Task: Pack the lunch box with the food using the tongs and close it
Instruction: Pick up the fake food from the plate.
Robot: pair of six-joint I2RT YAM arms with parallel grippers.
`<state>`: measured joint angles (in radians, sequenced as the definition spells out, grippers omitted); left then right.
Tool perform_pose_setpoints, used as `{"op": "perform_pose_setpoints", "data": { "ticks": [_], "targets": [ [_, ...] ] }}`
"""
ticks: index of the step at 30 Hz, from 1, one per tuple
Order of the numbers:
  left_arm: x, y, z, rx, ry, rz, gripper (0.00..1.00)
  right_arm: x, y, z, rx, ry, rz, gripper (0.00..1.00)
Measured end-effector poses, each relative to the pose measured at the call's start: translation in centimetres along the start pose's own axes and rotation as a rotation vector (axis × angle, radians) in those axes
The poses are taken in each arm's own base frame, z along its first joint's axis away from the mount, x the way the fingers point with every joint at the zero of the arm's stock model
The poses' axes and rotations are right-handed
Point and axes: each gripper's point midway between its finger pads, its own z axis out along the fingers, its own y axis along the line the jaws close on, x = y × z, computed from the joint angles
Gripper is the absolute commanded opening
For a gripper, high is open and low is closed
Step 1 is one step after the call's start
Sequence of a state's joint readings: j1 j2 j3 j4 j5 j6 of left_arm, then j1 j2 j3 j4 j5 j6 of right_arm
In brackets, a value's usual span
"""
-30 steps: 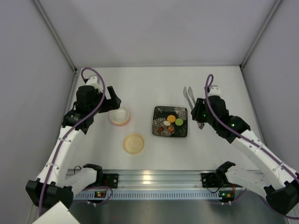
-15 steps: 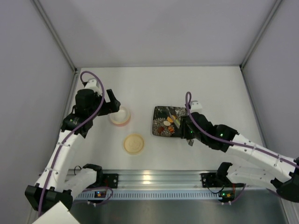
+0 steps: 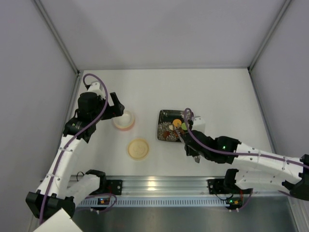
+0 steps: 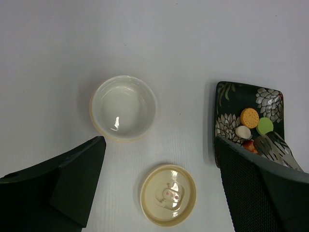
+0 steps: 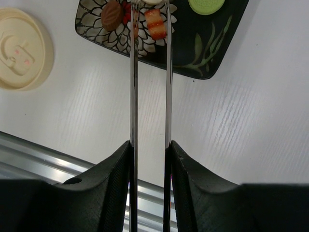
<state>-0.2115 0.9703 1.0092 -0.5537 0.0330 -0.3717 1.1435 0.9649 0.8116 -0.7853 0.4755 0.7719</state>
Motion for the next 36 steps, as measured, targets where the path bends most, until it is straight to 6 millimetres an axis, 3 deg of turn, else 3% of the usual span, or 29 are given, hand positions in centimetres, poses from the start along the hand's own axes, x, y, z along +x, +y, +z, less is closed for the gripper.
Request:
{"op": "perform_pose_setpoints", "data": {
  "ticks": [13,22,36],
  "targets": [
    [0.1,0.0,0.0,0.0,0.002,0.0,0.99,2.1,-1.1,0.6,0.037,0.045,-0.004,0.39],
    [0.1,0.0,-0.1,0.003,0.001,0.0,0.99,2.8,-0.8,0.7,0.024,0.061,-0.013,0.38],
    [0.1,0.0,-0.1,0.004,0.001,0.0,0.99,3.4,-0.5,1.0,0.031,0.079,-0.014,0.18]
  ]
}}
